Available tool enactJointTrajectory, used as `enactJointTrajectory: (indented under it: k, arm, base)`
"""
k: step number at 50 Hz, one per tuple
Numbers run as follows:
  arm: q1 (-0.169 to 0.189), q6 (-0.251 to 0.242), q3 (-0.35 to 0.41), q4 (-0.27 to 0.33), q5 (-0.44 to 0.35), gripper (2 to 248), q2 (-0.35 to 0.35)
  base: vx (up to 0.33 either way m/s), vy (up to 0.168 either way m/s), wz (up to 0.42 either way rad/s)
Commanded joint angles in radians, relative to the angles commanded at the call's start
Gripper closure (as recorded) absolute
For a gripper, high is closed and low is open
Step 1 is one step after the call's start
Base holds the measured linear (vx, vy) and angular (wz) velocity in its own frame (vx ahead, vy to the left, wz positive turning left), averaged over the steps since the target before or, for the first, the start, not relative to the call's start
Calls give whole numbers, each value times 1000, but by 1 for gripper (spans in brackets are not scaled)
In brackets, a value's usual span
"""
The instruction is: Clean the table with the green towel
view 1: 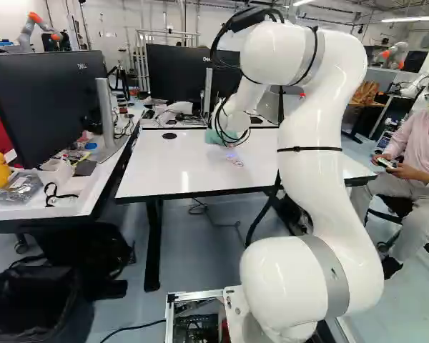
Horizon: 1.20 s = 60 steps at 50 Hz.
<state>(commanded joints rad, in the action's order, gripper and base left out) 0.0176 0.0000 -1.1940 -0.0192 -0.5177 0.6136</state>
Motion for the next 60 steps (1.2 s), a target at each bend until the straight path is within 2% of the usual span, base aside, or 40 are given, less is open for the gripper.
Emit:
enactJointTrajectory:
  k: [35,48,49,53,54,59,60]
  arm:
    - [0,0,-9,-22,171,3,7]
    - [0,0,-9,-22,171,5,7]
    - [0,0,-9,-22,171,40,7]
    - [0,0,-9,-22,171,40,7]
    - [0,0,-9,-22,171,78,7]
    - [0,0,-9,-22,171,78,7]
    - [0,0,-9,-22,171,114,7]
  base:
    - [0,0,0]
    - [0,0,0]
    - [0,0,0]
    - [0,0,0]
    - [0,0,0]
    - [0,0,0]
    - [0,0,0]
